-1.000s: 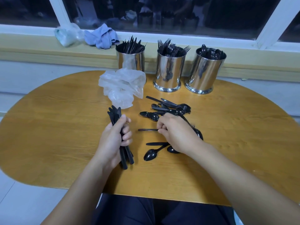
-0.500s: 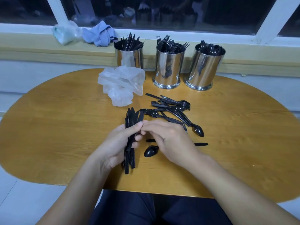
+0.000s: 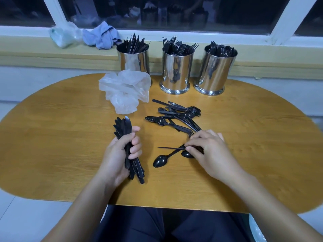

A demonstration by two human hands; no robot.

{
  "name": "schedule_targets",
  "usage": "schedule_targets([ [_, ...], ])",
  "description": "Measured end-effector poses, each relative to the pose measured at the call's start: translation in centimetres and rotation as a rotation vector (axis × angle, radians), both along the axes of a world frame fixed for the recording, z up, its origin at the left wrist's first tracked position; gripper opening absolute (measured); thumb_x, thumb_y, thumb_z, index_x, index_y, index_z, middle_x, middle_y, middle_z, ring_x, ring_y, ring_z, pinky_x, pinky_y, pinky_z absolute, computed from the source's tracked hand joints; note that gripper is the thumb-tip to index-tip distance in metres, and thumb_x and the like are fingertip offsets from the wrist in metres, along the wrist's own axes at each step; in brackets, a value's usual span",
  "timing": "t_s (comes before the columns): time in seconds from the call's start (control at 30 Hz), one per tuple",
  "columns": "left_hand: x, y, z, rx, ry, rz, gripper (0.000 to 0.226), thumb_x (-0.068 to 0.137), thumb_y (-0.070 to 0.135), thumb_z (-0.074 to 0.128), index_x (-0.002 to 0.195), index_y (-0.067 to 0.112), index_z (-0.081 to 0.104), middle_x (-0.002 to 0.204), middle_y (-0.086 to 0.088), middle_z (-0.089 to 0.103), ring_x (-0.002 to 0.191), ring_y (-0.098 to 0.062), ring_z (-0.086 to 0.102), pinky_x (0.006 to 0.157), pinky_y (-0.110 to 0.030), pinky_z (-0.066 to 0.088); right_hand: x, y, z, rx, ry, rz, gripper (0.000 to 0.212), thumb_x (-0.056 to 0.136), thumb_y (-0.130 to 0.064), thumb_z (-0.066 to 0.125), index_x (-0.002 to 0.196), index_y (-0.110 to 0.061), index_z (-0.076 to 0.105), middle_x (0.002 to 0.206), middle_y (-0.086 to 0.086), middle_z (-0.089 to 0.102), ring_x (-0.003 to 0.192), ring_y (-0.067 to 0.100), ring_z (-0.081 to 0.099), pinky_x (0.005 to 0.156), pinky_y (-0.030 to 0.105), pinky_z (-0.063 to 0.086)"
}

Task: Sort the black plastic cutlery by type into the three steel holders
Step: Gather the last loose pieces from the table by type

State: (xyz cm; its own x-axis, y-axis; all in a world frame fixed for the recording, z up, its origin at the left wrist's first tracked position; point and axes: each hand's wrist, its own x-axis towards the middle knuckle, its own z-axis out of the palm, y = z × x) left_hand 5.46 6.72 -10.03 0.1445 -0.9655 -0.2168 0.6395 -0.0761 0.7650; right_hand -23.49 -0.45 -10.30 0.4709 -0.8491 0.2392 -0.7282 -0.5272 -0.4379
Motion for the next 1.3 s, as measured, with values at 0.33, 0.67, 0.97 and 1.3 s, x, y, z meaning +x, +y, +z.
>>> schedule_targets([
  [0.33, -1.0, -0.5, 0.4, 0.020, -0.202, 0.055, 0.024, 0.113, 0.008, 0.053, 0.134, 0.004, 0.065, 0.080, -0.006, 0.048, 0.062, -0.016, 0.037, 0.049, -0.025, 0.029, 2.4, -4.3, 0.9, -0.031, -0.013, -0.117, 0.029, 0.103, -0.044, 0.070, 0.128, -0.032, 0.078, 0.114, -0.014, 0.066, 0.114, 0.013, 0.055, 0.106, 0.037, 0.034],
  [0.67, -1.3, -0.4, 0.2, 0.024, -0.270, 0.084, 0.020, 0.113, 0.009, 0.054, 0.128, 0.008, 0.068, 0.078, -0.007, 0.047, 0.059, -0.016, 0.037, 0.049, -0.027, 0.026, 3.8, -5.3, 0.5, 0.021, 0.061, -0.088, 0.021, 0.100, -0.043, 0.075, 0.118, -0.036, 0.082, 0.110, -0.018, 0.066, 0.110, 0.010, 0.054, 0.109, 0.038, 0.036],
  [0.97, -1.4, -0.6, 0.5, 0.024, -0.249, 0.088, 0.022, 0.113, 0.008, 0.054, 0.130, 0.004, 0.067, 0.077, -0.007, 0.047, 0.058, -0.015, 0.037, 0.046, -0.024, 0.028, 3.7, -7.4, 0.9, -0.054, 0.126, -0.196, 0.042, 0.104, -0.043, 0.070, 0.143, -0.027, 0.069, 0.125, -0.006, 0.066, 0.120, 0.018, 0.061, 0.114, 0.043, 0.043],
  [1.3, -1.1, -0.7, 0.3, 0.019, -0.247, 0.082, 0.023, 0.112, 0.008, 0.054, 0.132, 0.003, 0.066, 0.078, -0.007, 0.045, 0.058, -0.015, 0.035, 0.046, -0.025, 0.027, 3.3, -7.9, 0.6, 0.097, -0.042, -0.158, 0.021, 0.096, -0.021, 0.082, 0.113, -0.032, 0.081, 0.101, -0.019, 0.068, 0.090, 0.001, 0.063, 0.104, 0.042, 0.053],
])
